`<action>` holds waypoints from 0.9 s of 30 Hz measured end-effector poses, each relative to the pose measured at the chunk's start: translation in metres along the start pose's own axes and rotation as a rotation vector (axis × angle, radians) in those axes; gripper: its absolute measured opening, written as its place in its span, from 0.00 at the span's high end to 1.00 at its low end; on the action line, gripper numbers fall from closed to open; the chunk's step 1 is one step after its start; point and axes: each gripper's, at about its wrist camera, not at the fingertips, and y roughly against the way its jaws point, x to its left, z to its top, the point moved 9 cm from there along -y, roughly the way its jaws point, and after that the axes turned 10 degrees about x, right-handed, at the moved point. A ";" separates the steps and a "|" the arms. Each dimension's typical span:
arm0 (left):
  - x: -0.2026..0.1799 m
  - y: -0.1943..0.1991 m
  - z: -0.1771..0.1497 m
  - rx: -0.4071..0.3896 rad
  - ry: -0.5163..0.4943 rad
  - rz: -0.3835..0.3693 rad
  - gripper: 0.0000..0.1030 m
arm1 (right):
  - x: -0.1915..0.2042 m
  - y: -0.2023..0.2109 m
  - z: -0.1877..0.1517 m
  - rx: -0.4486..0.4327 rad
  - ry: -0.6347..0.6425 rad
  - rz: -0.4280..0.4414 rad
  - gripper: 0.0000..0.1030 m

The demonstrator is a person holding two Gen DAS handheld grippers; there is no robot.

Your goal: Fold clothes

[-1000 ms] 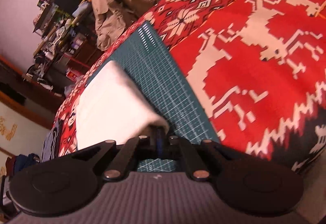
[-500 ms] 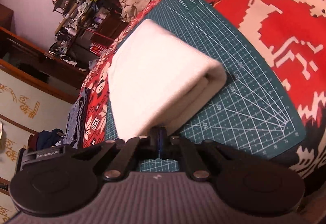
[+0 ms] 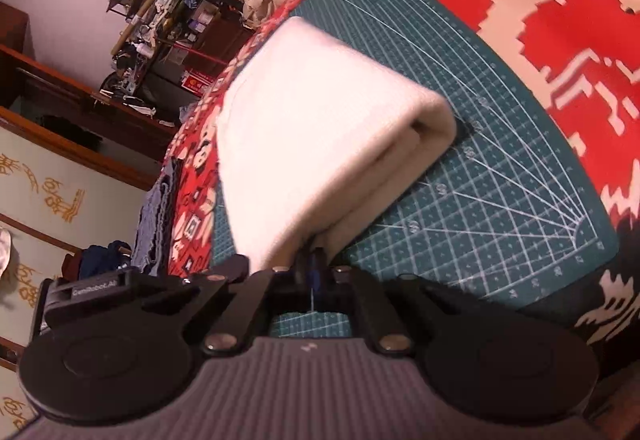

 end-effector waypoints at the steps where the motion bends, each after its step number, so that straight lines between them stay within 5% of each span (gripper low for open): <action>1: 0.000 0.000 0.000 0.000 0.001 0.000 0.93 | 0.001 -0.001 0.001 0.000 0.002 0.003 0.99; 19: 0.001 0.000 0.002 0.001 0.008 0.000 0.92 | 0.005 -0.011 -0.021 0.076 0.022 0.038 1.00; 27: 0.001 0.004 0.000 -0.001 -0.010 0.019 0.89 | -0.006 0.015 -0.007 -0.022 0.019 -0.011 0.98</action>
